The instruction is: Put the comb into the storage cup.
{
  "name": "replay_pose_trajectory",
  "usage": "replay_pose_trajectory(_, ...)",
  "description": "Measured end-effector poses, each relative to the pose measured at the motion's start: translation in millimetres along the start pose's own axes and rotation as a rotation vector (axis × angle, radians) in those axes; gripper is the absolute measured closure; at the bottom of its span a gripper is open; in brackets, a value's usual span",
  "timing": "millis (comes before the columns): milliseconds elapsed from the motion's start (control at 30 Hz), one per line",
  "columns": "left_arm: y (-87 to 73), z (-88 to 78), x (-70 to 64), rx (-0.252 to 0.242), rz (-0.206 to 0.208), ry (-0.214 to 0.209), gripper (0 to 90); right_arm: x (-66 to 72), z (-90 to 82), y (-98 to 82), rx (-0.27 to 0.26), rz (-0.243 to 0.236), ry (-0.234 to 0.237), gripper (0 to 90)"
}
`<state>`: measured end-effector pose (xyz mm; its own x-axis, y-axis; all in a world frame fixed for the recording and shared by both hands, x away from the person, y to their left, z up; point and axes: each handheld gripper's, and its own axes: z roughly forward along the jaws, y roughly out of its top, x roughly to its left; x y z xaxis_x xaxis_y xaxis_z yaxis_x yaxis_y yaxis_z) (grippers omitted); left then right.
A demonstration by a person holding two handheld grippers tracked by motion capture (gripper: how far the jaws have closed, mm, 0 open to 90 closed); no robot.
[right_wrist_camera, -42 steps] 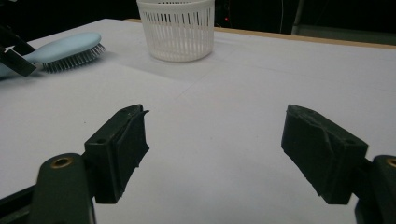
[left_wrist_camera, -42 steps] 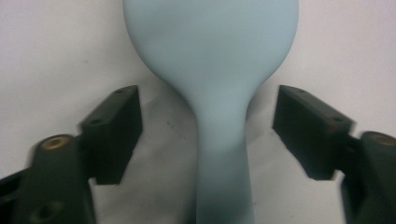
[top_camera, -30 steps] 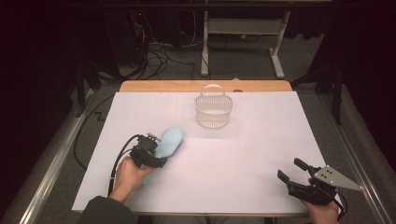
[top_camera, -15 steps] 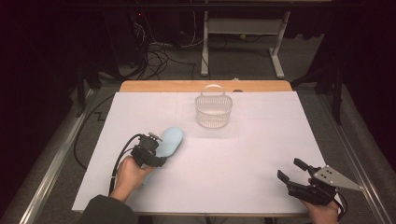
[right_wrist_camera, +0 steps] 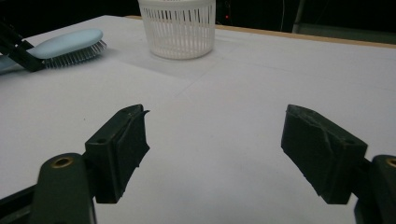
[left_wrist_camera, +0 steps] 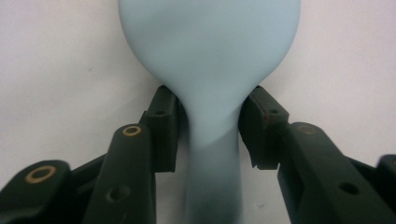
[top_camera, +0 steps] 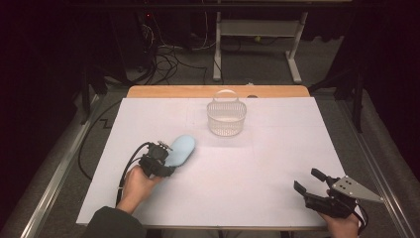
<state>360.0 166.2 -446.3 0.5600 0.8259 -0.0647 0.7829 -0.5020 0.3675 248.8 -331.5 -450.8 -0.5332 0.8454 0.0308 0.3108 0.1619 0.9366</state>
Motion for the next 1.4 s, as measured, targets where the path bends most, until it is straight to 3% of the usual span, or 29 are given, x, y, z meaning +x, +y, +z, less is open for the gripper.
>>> replay_pose_trajectory(600,-3.0,-1.0,-0.3,-0.027,0.034,0.013,66.9,0.1,0.0,-0.1,0.001,-0.001,0.000,23.2)
replay_pose_trajectory(1400,-12.7,-10.0,1.6,-0.086,0.034,-0.023,67.3,-0.1,1.0,-0.3,0.004,0.003,0.002,23.2)
